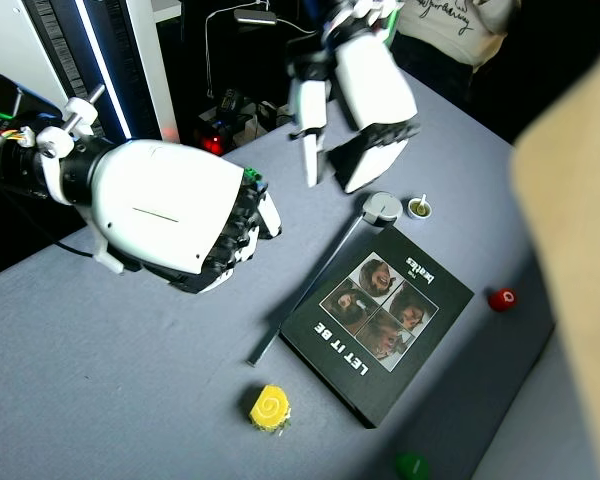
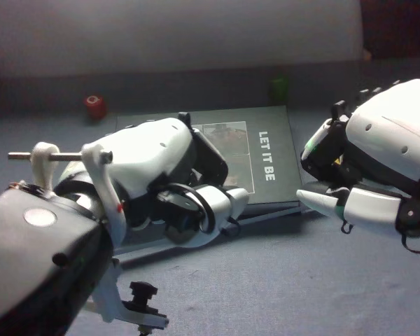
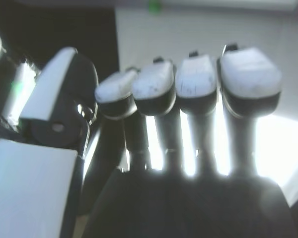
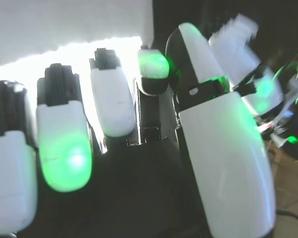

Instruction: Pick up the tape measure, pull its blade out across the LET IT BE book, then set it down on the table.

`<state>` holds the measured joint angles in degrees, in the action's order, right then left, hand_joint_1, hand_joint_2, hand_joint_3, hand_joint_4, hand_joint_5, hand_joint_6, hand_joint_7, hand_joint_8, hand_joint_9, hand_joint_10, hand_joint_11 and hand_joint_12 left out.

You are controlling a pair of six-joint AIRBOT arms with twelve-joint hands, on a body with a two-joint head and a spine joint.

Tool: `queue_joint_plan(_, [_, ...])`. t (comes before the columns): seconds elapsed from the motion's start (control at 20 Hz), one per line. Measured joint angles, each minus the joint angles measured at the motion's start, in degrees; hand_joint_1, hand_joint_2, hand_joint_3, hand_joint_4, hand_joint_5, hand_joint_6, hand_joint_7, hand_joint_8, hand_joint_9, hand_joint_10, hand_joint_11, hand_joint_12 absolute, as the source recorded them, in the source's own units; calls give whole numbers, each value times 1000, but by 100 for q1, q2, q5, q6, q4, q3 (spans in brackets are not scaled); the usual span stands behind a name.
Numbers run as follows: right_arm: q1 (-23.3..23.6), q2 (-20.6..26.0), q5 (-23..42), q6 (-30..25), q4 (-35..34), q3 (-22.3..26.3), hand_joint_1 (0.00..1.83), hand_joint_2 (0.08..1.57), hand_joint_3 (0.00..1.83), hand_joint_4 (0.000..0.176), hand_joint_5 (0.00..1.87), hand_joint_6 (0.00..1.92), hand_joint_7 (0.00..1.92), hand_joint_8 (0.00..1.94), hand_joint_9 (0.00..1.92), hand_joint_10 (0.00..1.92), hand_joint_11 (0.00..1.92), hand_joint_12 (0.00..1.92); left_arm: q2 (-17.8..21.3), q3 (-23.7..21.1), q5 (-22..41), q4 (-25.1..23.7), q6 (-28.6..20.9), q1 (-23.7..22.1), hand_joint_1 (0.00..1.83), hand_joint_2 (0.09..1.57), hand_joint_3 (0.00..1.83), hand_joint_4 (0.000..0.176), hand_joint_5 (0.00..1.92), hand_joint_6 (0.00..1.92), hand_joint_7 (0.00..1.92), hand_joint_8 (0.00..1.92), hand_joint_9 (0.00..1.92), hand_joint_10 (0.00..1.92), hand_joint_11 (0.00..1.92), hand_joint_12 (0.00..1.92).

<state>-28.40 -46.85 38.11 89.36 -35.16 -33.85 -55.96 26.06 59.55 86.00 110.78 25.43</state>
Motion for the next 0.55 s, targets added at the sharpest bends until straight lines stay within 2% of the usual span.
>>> queue_joint_plan(0.1, [57,0,-127,-22,-151,-11,788,1421,0,176,1249,1921,1564,1941,1841,1921,1921,1921,-44,-33,87,-238,-28,59,707,1169,0,176,867,1921,952,1921,946,1921,1025,1921])
queue_joint_plan(0.2, [114,0,-146,-24,-330,-11,781,1424,1,176,1288,1921,1603,1941,1873,1921,1921,1921,-44,-39,142,-234,-33,81,709,1156,0,176,847,1921,931,1921,927,1921,1012,1921])
queue_joint_plan(0.3, [186,-2,-160,-151,-610,-11,865,1428,0,176,1398,1921,1665,1941,1910,1921,1921,1921,-42,-70,219,-249,-153,81,733,1174,1,173,881,1921,967,1921,969,1921,1034,1921])
queue_joint_plan(0.35, [197,0,-205,-205,-680,-11,874,1416,0,176,1420,1921,1683,1941,1913,1921,1921,1921,-42,-103,258,-247,-197,81,745,1180,0,121,899,1921,989,1921,994,1921,1063,1921])
queue_joint_plan(0.4, [197,2,-269,-258,-706,-11,893,1393,0,176,1423,1921,1690,1941,1916,1921,1921,1921,-42,-109,260,-236,-262,81,753,1182,0,97,923,1921,1014,1921,1027,1921,1102,1921])
queue_joint_plan(0.5, [199,15,-376,-634,-697,-13,928,1359,0,176,1429,1921,1690,1941,1920,1921,1921,1921,-42,-107,293,-238,-264,81,760,1176,0,65,965,1921,1075,1921,1084,1921,1158,1921])
queue_joint_plan(0.55, [214,33,-437,-802,-614,-11,944,1345,0,176,1424,1921,1688,1941,1921,1921,1921,1921,-42,-107,308,-245,-264,81,779,1171,0,0,997,1921,1133,1921,1146,1921,1214,1921])
